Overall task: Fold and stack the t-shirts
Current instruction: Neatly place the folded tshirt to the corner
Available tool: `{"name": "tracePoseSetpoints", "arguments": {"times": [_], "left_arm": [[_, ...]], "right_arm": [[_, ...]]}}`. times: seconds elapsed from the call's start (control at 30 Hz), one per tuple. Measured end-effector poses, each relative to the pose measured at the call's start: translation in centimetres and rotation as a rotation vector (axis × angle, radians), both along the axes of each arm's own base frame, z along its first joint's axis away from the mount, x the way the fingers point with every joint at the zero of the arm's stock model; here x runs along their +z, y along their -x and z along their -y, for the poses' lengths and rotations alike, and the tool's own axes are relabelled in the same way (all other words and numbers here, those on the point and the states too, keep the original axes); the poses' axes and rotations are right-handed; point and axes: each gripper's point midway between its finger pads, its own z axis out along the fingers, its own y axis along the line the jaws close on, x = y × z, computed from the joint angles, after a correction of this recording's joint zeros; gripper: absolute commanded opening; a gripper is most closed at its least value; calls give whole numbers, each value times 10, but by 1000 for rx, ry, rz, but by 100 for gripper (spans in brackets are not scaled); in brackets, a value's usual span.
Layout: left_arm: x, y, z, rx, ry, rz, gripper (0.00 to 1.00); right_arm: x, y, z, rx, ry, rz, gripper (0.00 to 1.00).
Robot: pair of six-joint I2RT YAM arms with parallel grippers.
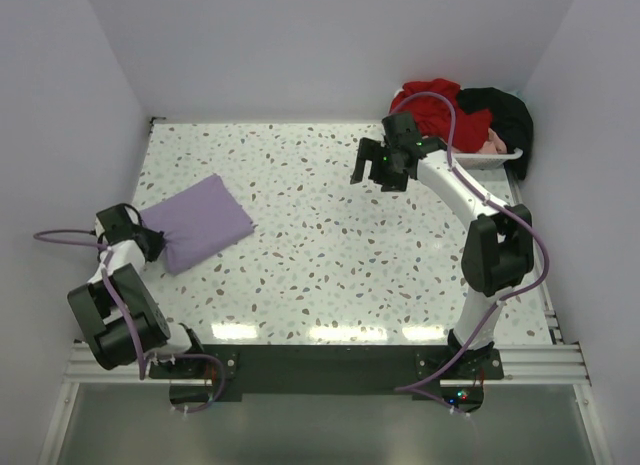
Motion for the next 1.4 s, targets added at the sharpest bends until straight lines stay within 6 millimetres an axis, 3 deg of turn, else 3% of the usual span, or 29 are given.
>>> {"name": "tracePoseSetpoints", "arguments": {"times": [0.13, 0.3, 0.43, 0.7, 1.13, 1.2, 1.23, 1.3, 1.33, 1.4], "left_arm": [[9, -3, -16, -43, -62, -25, 0], [26, -31, -44, -157, -166, -51, 0], [24, -45, -58, -255, -223, -106, 0], [10, -34, -68, -380, -294, -231, 0], [20, -12, -112, -398, -502, -443, 0], [21, -10, -114, -393, -517, -462, 6], [22, -10, -115, -391, -525, -471, 22], [23, -9, -115, -394, -548, -494, 39], [24, -9, -115, -394, -560, -505, 53], [25, -12, -111, -398, -582, -523, 67]], "right_arm": [[0, 0, 0, 1, -1, 0, 90], [0, 0, -1, 3, -4, -1, 90], [0, 0, -1, 3, -4, -1, 90], [0, 0, -1, 3, -3, -2, 90], [-1, 3, 0, 6, 3, -12, 90], [-2, 4, 1, 7, 4, -15, 90], [-2, 4, 1, 7, 4, -15, 90], [-4, 5, 1, 7, 5, -19, 90], [-5, 5, 1, 7, 6, -22, 90], [-8, 7, 2, 7, 9, -30, 90]]}}
